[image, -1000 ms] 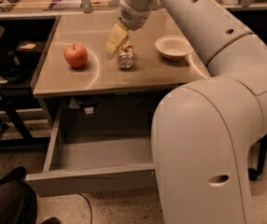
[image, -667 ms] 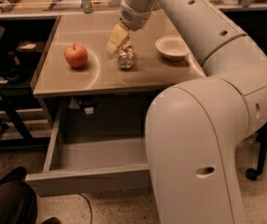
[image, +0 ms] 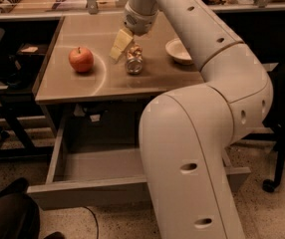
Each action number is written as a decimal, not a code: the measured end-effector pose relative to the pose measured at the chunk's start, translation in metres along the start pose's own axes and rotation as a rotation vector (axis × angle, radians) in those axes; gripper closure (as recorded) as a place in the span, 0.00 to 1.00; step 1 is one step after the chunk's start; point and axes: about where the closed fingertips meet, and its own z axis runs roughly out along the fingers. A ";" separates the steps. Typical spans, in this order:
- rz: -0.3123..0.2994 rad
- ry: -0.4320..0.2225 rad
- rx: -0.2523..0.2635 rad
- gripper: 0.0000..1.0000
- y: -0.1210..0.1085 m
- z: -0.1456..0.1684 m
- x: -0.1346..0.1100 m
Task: Place orange can into top drawer
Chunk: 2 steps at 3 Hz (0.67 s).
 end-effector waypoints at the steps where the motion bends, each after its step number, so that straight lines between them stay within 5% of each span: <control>1: 0.013 0.016 -0.012 0.00 -0.002 0.013 -0.003; 2: 0.025 0.023 -0.022 0.00 -0.006 0.023 -0.003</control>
Offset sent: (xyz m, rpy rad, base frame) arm 0.0185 -0.0052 -0.0159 -0.0307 0.1028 -0.0177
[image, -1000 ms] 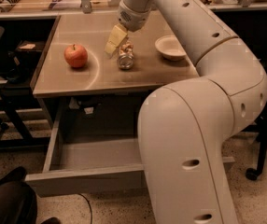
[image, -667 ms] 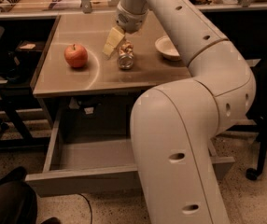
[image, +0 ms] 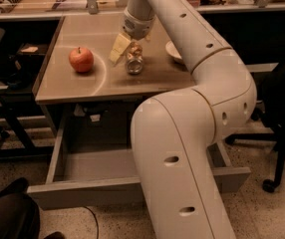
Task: Place orange can into top drawer
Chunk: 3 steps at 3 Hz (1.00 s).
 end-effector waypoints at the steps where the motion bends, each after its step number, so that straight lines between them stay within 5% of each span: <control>1: 0.021 -0.003 -0.008 0.00 -0.007 0.006 0.003; 2: 0.030 0.005 -0.021 0.00 -0.010 0.016 0.006; 3: 0.029 -0.016 -0.012 0.18 -0.013 0.020 -0.001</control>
Offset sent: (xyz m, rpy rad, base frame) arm 0.0112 -0.0244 -0.0138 -0.0216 0.1132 -0.0173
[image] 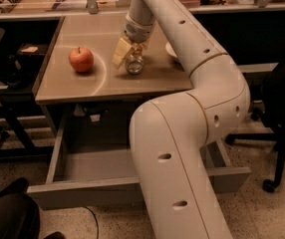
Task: Place orange can into top drawer
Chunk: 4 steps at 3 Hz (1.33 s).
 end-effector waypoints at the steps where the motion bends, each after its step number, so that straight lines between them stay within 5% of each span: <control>1: -0.001 -0.016 0.006 0.43 -0.002 0.005 -0.005; 3: -0.002 -0.026 0.009 0.89 -0.003 0.009 -0.009; 4: -0.060 -0.049 0.045 1.00 -0.002 -0.003 -0.017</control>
Offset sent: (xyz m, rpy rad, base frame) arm 0.0045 0.0035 -0.0023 0.0073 -0.0115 -0.0018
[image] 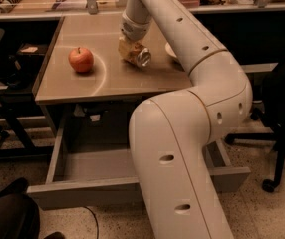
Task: Place orange can into top drawer
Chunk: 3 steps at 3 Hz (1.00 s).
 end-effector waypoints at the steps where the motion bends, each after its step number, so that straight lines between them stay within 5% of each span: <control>1: -0.081 -0.052 0.058 1.00 0.003 -0.030 -0.003; 3: -0.164 -0.152 0.130 1.00 0.036 -0.089 0.029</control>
Offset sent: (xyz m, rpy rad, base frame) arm -0.1049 -0.0245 0.0365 -0.0158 -0.2268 0.1513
